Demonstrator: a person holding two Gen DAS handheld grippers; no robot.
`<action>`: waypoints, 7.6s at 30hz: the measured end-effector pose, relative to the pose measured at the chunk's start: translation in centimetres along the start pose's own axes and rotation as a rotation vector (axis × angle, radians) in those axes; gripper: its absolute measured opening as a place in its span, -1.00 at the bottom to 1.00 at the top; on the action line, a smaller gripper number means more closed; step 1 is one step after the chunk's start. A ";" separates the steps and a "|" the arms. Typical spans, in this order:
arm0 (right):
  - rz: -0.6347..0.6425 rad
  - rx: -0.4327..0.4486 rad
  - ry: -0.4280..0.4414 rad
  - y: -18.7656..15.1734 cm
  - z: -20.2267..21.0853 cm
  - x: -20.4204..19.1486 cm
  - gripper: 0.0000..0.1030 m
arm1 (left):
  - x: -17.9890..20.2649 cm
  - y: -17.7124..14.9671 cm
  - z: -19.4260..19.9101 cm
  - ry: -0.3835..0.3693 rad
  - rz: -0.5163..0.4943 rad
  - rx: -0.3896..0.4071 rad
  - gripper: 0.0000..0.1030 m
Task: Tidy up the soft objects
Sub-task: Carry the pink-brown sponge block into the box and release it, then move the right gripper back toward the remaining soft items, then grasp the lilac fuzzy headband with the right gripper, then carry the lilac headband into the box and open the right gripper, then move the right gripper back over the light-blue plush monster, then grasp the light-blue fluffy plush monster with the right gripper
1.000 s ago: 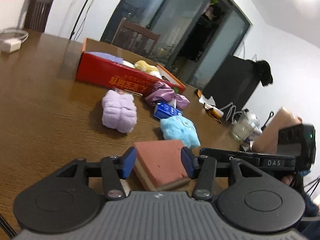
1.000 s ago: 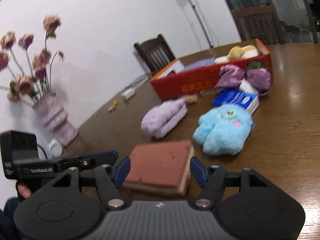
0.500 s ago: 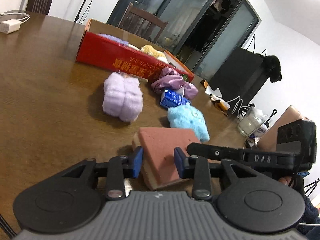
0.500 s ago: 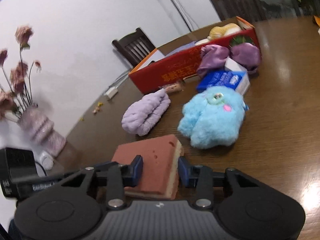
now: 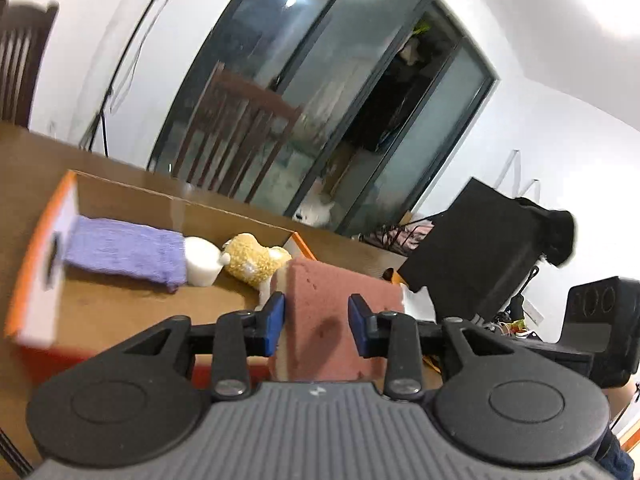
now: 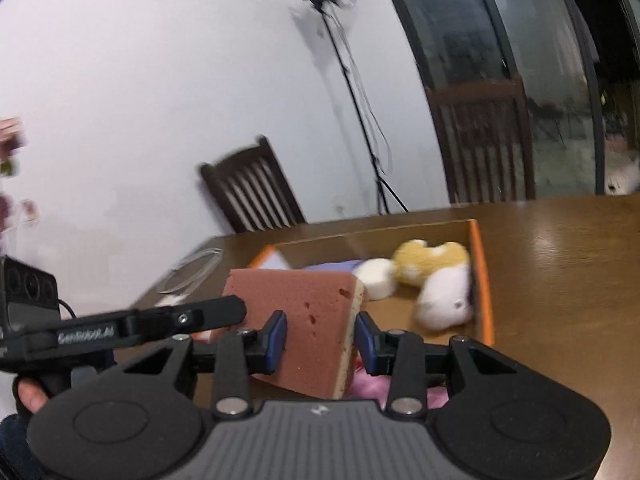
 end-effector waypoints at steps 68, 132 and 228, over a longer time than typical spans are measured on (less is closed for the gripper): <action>0.213 0.157 -0.188 -16.3 10.1 -6.3 0.82 | -4.7 -15.7 9.4 0.507 -0.287 0.009 -0.06; 0.210 -0.201 -0.130 5.0 -12.6 2.5 -0.71 | -5.6 3.0 -8.8 0.186 0.010 -0.180 -0.52; -0.179 -0.060 0.104 -18.2 3.3 -2.8 -0.21 | -1.5 -18.9 9.1 0.127 0.046 -0.162 -0.15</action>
Point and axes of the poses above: each gripper's, at about its wrist camera, not at the fingertips, and z roughly against the way its jaws point, x to its right, y to its top, the point moved 10 cm from there along -z, roughly the way its jaws point, and after that the axes turned 7 degrees about y, right-handed, at the moved point
